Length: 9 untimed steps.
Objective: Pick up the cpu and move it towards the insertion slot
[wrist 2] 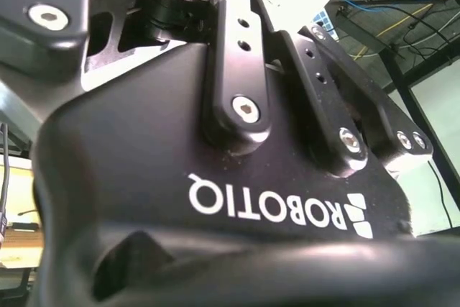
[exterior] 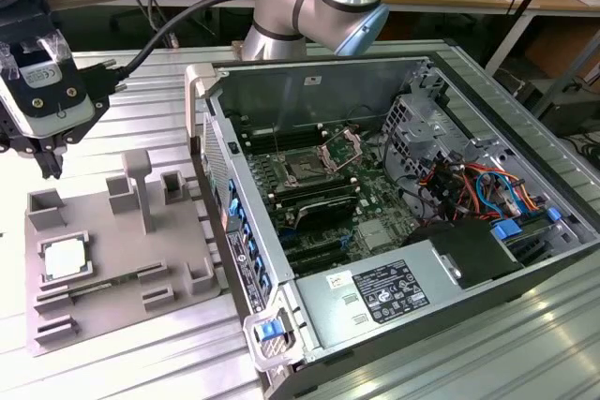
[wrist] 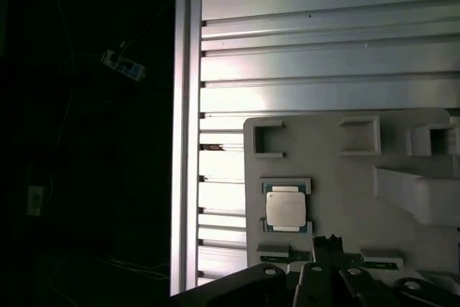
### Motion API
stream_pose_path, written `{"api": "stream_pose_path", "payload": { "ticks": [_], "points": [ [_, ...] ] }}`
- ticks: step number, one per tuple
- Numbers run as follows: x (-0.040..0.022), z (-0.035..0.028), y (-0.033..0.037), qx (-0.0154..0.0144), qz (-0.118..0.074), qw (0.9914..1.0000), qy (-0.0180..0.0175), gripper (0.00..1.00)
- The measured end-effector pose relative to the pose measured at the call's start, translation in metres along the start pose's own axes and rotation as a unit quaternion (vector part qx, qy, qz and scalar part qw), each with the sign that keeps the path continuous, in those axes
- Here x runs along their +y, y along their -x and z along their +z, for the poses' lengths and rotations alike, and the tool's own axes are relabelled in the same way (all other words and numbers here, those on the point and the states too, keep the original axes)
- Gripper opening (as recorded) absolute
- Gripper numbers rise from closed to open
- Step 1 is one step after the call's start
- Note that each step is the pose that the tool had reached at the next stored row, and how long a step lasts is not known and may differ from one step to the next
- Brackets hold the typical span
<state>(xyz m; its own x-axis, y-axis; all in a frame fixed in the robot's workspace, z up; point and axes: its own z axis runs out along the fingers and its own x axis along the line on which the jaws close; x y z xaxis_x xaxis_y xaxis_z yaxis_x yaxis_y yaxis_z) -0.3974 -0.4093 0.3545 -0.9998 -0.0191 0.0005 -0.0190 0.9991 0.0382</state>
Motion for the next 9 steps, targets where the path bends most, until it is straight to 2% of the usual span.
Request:
{"api": "stream_pose_path", "payload": {
  "ticks": [3,9],
  "points": [
    [-0.0028,0.0003,0.0,-0.0001,0.0,1.0,0.0,0.11],
    [-0.0032,0.0033,-0.0001,0.0,0.0,1.0,0.0,0.11]
  ]
}}
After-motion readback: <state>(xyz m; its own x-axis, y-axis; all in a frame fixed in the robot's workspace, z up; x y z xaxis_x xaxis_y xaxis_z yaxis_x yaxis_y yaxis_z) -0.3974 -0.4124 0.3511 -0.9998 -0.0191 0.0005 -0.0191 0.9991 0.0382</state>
